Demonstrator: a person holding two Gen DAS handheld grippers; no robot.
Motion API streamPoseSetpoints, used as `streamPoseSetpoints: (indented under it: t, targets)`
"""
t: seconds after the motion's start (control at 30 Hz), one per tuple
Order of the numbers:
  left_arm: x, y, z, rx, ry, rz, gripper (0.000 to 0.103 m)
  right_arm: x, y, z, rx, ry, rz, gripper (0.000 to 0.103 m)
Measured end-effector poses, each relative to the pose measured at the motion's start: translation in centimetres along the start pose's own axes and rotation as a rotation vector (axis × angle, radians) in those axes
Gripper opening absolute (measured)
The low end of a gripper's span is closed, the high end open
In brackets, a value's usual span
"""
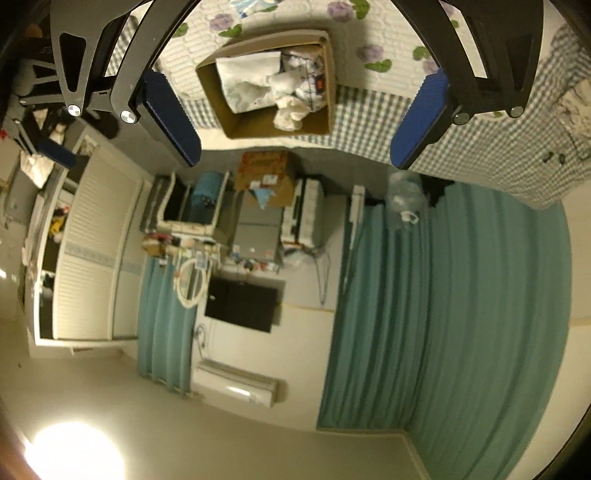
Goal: Organize soft objects
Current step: 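Move both tools back toward the tissue pack and plush toy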
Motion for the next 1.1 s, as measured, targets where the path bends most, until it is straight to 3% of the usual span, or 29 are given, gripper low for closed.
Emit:
streamPoseSetpoints:
  t: [0.23,0.57,0.8,1.1]
  targets:
    - [0.6,0.5,1.7,-0.011,-0.017,0.027,0.103,-0.6,-1.1,3.6,-0.044,0.005,-0.011,0.103]
    - [-1.1,2.0,2.4,0.012,-0.046,-0.073,0.103,-0.7,0.4,4.9,-0.014,0.014,0.015,0.103]
    - [-1.6,4.7,0.3,0.106,-0.047,-0.098,0.103,-1.1,4.2,3.7,0.093,0.005,0.015,0.103]
    - [-2.7,9.5,-3.0,0.240,-0.031,-0.146,0.103,-1.4,13.2,0.2,0.314,-0.005,0.016,0.103]
Point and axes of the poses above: each gripper's, at about its wrist camera, not at the fingertips, and z roughly against the way its jaws point, x to its left, y to its underside, the point moved 9 cm from there along -z, roughly the way its jaws point, and after that the axes turned 13 degrees about y, right-handed, at the moved point
